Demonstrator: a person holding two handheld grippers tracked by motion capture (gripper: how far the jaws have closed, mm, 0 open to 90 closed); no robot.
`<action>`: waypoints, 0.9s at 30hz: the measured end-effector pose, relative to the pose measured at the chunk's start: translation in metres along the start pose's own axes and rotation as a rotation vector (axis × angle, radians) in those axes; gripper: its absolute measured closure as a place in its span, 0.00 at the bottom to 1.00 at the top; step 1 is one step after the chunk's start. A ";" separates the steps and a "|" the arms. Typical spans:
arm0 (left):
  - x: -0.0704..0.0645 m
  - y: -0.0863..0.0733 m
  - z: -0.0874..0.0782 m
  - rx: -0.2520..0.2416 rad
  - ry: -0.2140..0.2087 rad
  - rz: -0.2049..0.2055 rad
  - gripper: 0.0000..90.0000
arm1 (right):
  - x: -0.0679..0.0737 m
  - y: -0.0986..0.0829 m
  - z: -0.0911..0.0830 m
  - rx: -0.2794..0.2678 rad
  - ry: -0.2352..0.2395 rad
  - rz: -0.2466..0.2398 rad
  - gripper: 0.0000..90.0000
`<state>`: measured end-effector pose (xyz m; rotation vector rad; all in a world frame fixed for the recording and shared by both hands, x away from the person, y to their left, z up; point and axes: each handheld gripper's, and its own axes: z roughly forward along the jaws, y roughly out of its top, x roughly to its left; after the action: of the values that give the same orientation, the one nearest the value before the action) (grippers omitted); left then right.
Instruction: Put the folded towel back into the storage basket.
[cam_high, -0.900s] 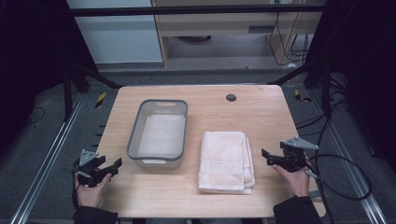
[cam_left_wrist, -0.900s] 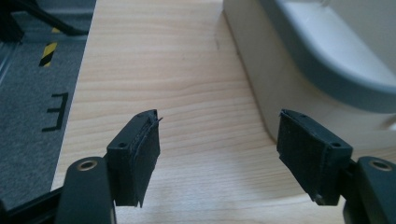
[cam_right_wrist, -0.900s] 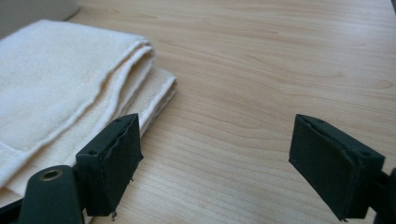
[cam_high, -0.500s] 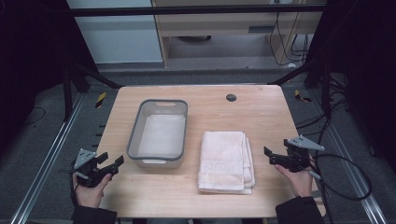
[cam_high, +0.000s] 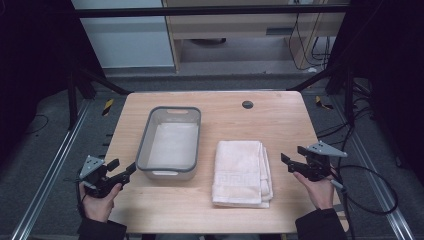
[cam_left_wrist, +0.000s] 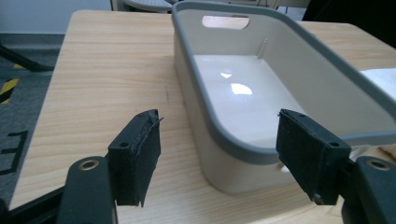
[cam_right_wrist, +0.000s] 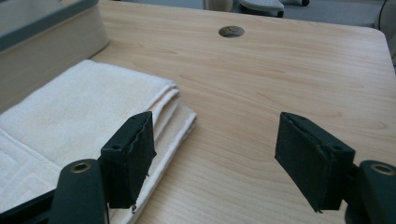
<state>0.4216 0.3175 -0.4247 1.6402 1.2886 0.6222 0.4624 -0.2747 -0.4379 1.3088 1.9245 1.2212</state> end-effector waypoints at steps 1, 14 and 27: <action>-0.002 0.002 0.001 0.001 -0.003 0.004 0.33 | 0.001 0.002 0.000 -0.003 0.002 -0.005 0.32; -0.031 0.025 0.014 -0.024 -0.059 0.046 0.33 | 0.007 0.031 -0.001 -0.032 0.051 0.013 0.34; -0.071 0.037 0.032 -0.031 -0.138 0.091 0.33 | 0.016 0.053 0.005 -0.036 0.082 -0.008 0.34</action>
<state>0.4419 0.2391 -0.3953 1.6927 1.1055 0.5705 0.4838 -0.2516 -0.3922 1.2498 1.9529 1.3187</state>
